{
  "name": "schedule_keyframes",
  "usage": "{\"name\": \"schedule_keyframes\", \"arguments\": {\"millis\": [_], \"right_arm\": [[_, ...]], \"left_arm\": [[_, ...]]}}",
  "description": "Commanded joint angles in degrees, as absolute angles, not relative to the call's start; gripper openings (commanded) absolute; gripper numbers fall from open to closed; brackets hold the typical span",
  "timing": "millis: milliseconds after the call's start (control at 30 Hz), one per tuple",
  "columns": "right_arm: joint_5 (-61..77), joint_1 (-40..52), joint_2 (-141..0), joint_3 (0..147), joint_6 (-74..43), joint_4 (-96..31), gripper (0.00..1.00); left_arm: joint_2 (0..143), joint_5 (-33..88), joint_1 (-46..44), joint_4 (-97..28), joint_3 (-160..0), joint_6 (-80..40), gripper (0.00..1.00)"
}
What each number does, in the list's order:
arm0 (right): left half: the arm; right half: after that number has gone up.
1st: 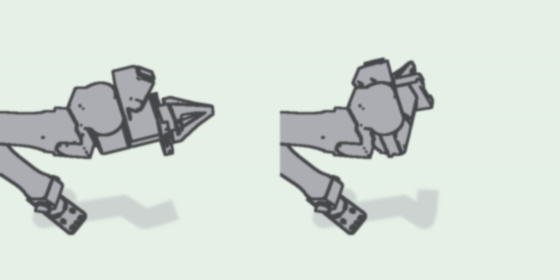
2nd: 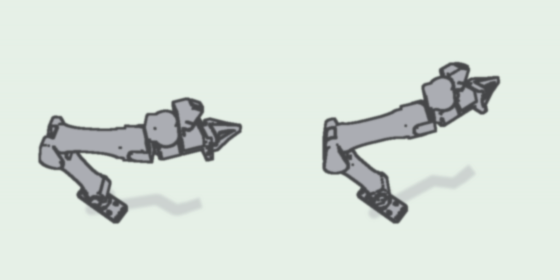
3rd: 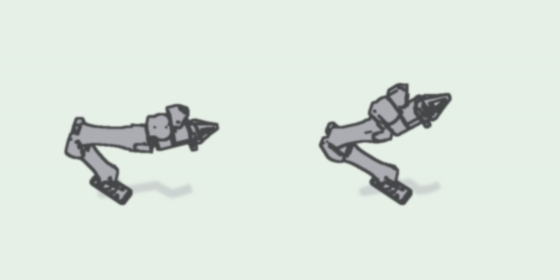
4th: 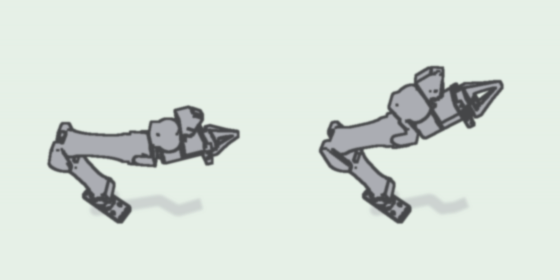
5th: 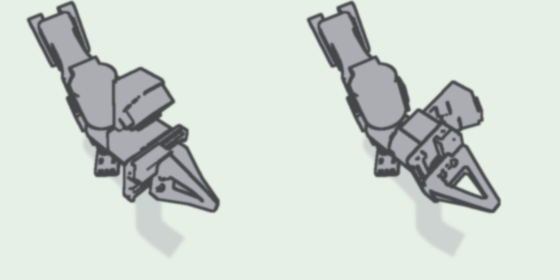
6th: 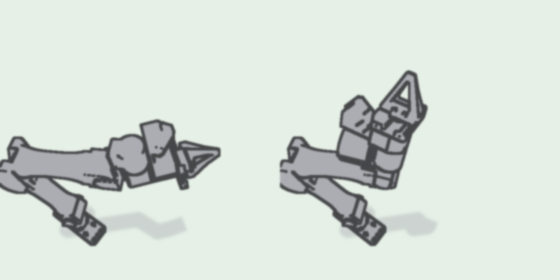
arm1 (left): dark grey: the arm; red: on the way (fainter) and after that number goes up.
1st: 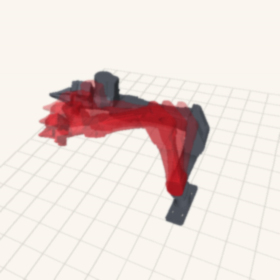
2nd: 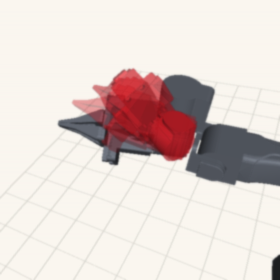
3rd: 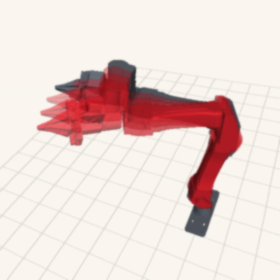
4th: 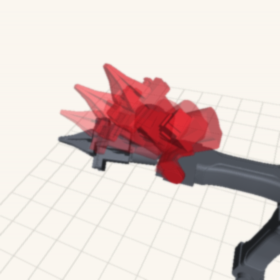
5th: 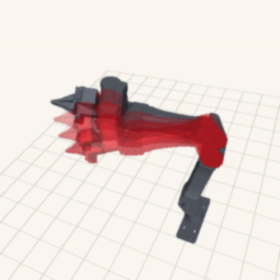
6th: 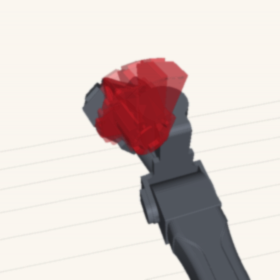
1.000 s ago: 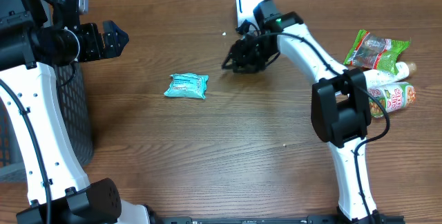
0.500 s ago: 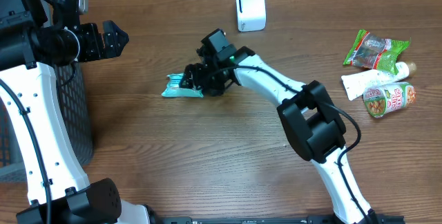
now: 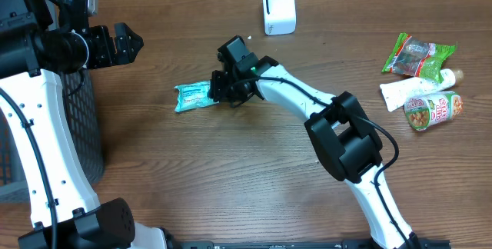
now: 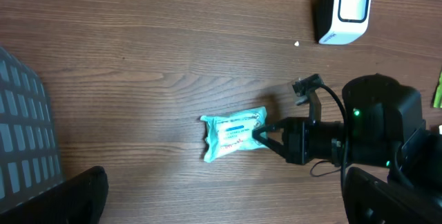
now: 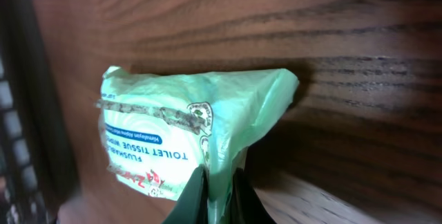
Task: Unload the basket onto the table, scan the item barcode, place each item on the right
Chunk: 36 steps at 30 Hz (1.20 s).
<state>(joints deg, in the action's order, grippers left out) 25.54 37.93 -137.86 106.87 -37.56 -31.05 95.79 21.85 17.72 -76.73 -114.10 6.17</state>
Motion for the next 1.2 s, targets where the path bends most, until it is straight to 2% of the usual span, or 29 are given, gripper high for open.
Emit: {"name": "schedule_keyframes", "arguments": {"millis": [0,167,233,433,700,833,1000,1167], "right_arm": [[40.36,33.34,-137.38,106.63,-22.46,-31.94,0.04],[64.77,25.74,-134.52,106.63,-6.33,-38.46,0.04],[70.24,22.68,-133.73,106.63,-0.4,-43.0,0.04],[67.61,14.98,-131.22,106.63,10.57,-54.98,0.04],[44.97,13.39,-122.54,106.63,10.17,-58.35,0.04],[30.89,15.25,-118.85,106.63,1.58,-56.73,0.04],[3.64,20.75,-116.53,106.63,-8.58,-57.93,0.04],[-34.11,29.87,-117.36,106.48,-24.56,-63.37,0.04]], "left_arm": [[95.57,21.61,17.98,-76.64,-114.69,6.0,1.0],[95.57,21.61,17.98,-76.64,-114.69,6.0,1.0],[95.57,21.63,17.98,-76.64,-114.69,6.0,1.0],[95.57,21.61,17.98,-76.64,-114.69,6.0,1.0],[95.57,21.61,17.98,-76.64,-114.69,6.0,1.0],[95.57,21.61,17.98,-76.64,-114.69,6.0,1.0],[95.57,21.63,17.98,-76.64,-114.69,6.0,1.0],[95.57,21.63,17.98,-76.64,-114.69,6.0,1.0]]}}
